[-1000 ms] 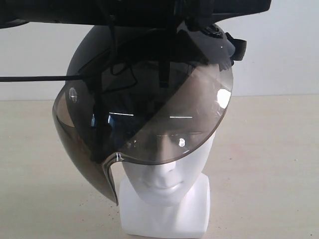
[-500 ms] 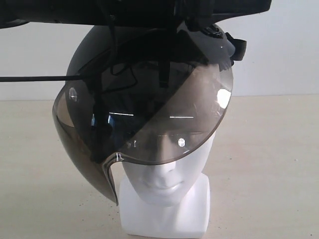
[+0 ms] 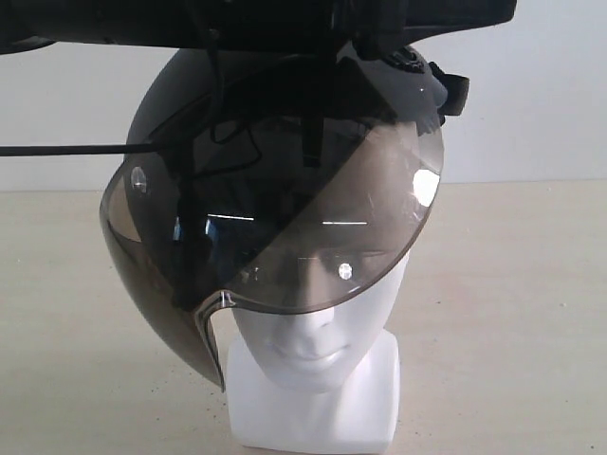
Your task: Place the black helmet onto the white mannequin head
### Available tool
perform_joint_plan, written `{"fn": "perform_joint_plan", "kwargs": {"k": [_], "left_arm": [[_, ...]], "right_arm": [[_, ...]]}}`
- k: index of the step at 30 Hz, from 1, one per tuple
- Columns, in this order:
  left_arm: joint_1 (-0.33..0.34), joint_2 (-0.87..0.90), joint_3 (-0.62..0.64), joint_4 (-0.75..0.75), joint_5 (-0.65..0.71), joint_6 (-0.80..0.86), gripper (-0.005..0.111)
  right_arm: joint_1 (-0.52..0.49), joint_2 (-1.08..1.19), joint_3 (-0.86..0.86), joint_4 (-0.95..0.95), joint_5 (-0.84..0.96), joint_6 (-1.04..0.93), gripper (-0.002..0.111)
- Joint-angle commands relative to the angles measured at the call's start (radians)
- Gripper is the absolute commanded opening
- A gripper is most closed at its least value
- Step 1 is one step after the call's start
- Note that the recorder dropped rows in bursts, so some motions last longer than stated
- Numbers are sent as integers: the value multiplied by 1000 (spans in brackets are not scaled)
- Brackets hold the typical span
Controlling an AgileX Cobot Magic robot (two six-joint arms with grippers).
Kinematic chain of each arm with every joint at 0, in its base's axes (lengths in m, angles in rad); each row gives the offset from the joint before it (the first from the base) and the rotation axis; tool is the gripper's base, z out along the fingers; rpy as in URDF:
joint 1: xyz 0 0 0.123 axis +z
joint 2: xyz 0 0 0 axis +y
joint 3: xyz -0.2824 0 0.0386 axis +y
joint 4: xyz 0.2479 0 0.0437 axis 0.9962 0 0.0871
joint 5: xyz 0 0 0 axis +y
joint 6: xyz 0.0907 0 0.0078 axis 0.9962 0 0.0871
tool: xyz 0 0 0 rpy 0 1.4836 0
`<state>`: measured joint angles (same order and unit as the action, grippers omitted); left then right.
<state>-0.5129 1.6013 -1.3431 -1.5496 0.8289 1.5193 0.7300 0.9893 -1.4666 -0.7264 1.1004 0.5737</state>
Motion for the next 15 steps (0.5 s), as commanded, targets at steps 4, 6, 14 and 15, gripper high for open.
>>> {"fn": "perform_joint_plan", "kwargs": {"k": [4, 6, 14, 15], "left_arm": [[1, 98, 77, 162, -25, -136, 4], [1, 98, 77, 162, -25, -136, 4], [1, 98, 77, 162, -25, -136, 4], [1, 98, 77, 162, -25, -136, 4]], "right_arm": [[-2, 0, 102, 69, -296, -261, 0], [-2, 0, 130, 63, -351, -331, 0], [-2, 0, 142, -240, -372, -214, 0], [-2, 0, 142, -282, -372, -212, 0]]}}
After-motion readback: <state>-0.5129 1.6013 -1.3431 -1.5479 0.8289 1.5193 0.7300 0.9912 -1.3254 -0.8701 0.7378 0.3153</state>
